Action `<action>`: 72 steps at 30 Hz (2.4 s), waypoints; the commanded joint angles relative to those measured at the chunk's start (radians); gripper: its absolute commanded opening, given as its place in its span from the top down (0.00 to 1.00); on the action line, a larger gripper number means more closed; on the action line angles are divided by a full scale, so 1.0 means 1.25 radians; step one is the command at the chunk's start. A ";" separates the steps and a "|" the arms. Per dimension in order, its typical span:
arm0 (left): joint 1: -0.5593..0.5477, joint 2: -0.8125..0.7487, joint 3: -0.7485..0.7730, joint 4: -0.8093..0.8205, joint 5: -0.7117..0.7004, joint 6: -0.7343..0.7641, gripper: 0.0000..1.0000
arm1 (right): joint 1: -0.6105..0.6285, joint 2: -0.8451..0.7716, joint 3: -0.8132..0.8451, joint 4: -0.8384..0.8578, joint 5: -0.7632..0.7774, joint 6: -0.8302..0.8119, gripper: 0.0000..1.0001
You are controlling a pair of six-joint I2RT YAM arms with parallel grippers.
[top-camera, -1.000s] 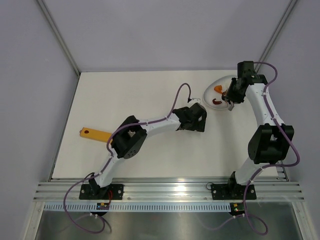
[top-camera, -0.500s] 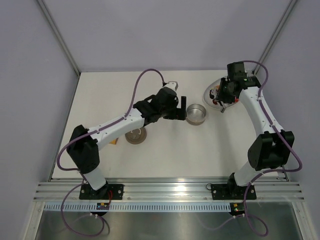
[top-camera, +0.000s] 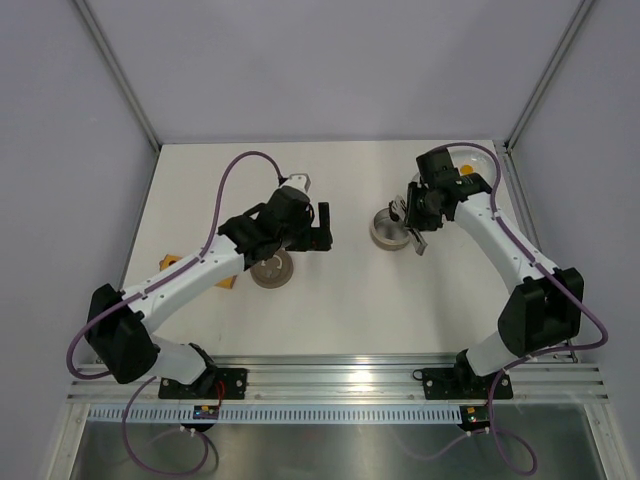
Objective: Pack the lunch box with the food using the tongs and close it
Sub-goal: Place the fake food in the packing box, then pick up the fake food from the plate.
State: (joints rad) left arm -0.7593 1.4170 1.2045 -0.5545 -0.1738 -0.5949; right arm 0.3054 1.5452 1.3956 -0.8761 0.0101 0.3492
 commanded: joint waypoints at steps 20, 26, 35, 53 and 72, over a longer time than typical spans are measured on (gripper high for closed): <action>0.006 -0.036 -0.047 -0.002 -0.029 -0.020 0.01 | 0.044 -0.148 -0.125 0.044 0.007 0.048 0.70; 0.006 -0.038 -0.051 -0.002 -0.025 -0.024 0.01 | 0.044 -0.148 -0.153 0.065 -0.004 0.056 0.69; 0.006 -0.039 -0.057 -0.006 -0.023 -0.025 0.01 | 0.048 -0.128 -0.134 0.069 -0.004 0.054 0.46; 0.005 -0.054 -0.062 -0.015 -0.028 -0.024 0.01 | 0.043 -0.100 0.085 -0.018 0.155 -0.011 0.52; 0.006 -0.029 -0.073 0.009 0.008 -0.025 0.01 | -0.107 -0.010 0.112 -0.028 0.129 -0.063 0.51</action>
State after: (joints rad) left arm -0.7570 1.3808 1.1023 -0.5816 -0.1787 -0.6243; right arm 0.1833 1.5055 1.5051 -0.9241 0.1711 0.2924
